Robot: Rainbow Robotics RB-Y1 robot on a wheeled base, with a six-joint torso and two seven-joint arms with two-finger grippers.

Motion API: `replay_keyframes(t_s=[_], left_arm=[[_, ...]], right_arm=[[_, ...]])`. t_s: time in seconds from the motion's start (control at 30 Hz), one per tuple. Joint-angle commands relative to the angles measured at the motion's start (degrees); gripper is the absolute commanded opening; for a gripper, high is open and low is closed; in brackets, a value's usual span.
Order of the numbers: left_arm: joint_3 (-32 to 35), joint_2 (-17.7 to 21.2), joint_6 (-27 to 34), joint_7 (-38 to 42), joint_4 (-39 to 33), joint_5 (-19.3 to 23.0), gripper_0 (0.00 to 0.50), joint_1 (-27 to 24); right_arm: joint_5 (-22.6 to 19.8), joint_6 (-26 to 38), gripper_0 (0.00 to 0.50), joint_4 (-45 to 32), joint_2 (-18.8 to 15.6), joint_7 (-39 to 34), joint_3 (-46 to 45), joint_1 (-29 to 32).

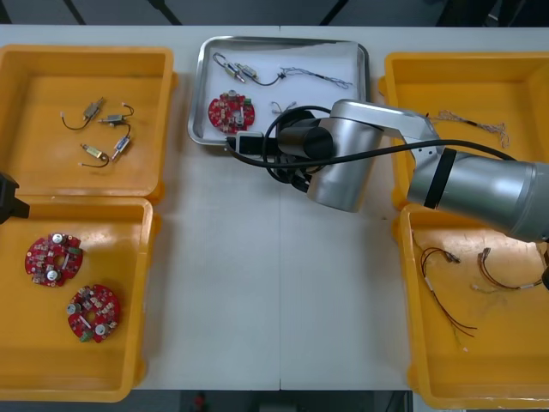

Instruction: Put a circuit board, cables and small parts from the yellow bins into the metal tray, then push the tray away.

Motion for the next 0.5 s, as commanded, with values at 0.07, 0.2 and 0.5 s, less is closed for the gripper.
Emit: replay_keyframes(t_s=[0.07, 0.2, 0.5], left_arm=[[2.0, 2.6, -0.5, 4.1, -1.1, 0.4, 0.5, 0.6], [2.0, 2.6, -0.5, 4.1, -1.1, 0.4, 0.5, 0.6], [2.0, 2.6, -0.5, 4.1, -1.1, 0.4, 0.5, 0.6]], right_arm=[[2.7, -6.1, 0.0, 4.4, 1.8, 2.2, 0.2, -4.2], [3.6, -10.8, 0.0, 7.7, 2.1, 2.3, 0.3, -4.8], [7.1, -17.4, 0.0, 11.8, 2.2, 1.9, 0.2, -4.9]])
